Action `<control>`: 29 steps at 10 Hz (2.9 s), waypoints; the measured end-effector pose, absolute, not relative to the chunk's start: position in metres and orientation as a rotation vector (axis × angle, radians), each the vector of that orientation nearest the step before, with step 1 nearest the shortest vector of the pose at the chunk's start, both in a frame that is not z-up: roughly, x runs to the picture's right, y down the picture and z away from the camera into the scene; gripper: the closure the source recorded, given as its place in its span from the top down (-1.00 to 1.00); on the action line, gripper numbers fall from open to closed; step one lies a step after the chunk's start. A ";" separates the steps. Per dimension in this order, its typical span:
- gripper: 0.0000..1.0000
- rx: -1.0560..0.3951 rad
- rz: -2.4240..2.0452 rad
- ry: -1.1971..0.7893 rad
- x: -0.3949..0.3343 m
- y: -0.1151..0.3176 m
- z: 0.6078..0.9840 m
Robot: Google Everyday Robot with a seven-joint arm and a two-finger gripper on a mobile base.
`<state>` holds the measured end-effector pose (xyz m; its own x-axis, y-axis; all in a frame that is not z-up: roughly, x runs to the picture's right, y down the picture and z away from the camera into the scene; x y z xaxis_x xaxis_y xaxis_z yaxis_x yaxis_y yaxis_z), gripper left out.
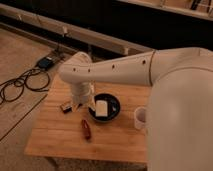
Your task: Place the bottle in the ceramic bowl
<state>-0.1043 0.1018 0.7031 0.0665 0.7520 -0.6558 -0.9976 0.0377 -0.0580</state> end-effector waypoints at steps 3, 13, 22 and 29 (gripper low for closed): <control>0.30 -0.590 1.441 0.524 -0.104 0.102 0.703; 0.30 -0.590 1.441 0.524 -0.104 0.102 0.703; 0.30 -0.540 1.385 0.424 -0.123 0.038 0.821; 0.30 -0.508 1.294 0.353 -0.119 -0.019 0.934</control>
